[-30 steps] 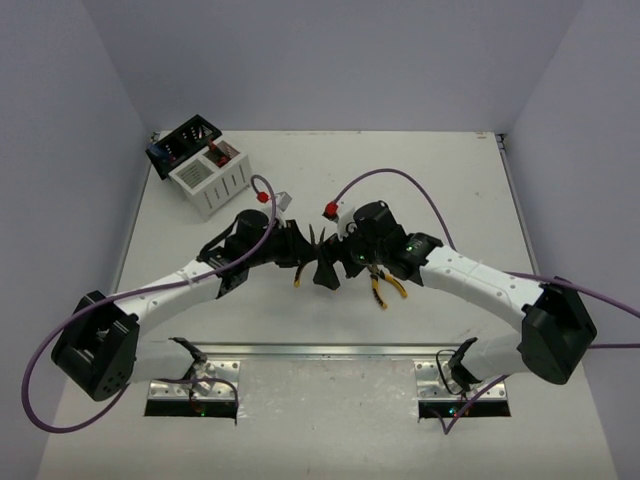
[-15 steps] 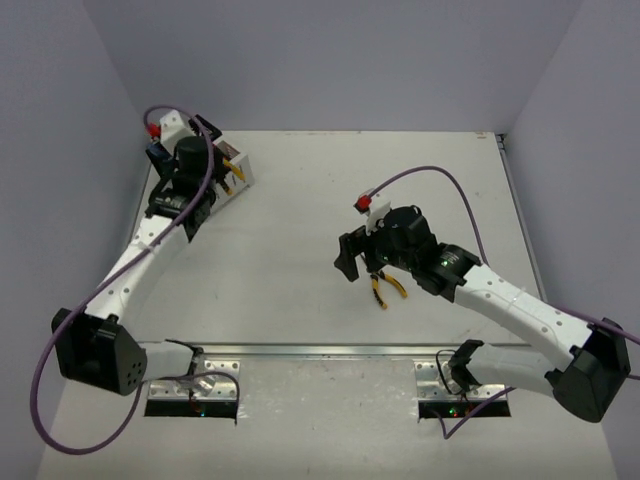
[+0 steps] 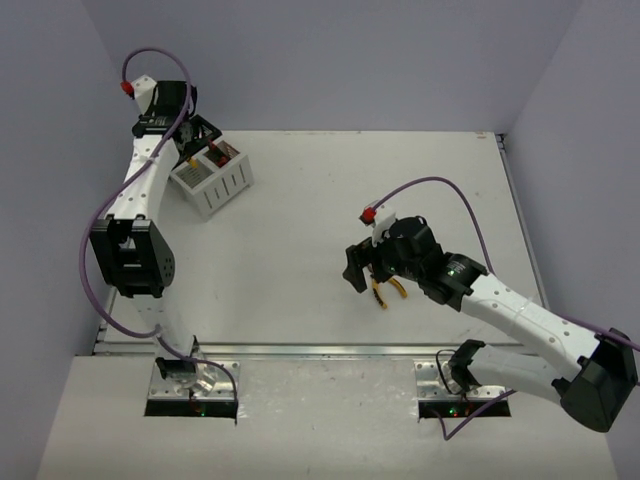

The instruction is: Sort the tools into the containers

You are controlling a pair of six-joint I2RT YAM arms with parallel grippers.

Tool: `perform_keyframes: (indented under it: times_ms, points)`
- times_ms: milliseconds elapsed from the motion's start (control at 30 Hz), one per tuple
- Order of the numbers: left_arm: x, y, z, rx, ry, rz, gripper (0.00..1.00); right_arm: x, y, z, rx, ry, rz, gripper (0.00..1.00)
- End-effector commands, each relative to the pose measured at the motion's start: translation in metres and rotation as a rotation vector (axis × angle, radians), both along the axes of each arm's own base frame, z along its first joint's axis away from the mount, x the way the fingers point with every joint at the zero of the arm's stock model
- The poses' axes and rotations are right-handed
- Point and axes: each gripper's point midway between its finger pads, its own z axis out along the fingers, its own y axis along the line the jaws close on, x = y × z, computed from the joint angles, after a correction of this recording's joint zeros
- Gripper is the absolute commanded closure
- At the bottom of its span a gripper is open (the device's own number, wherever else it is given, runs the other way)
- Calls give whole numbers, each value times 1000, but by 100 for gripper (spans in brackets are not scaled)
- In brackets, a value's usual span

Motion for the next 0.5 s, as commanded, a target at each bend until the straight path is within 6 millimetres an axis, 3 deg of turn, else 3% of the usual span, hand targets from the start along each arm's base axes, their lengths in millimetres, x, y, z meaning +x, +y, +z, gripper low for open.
perform_keyframes:
  times_ms: [0,167,467]
  points:
    - [6,7,11,27,-13,16,100,4,6,10,23,-32,21,1]
    - [24,11,-15,40,-8,24,100,-2,13,7,36,-17,72,1]
    - [36,22,-36,65,6,87,100,-12,20,10,81,-27,144,1]
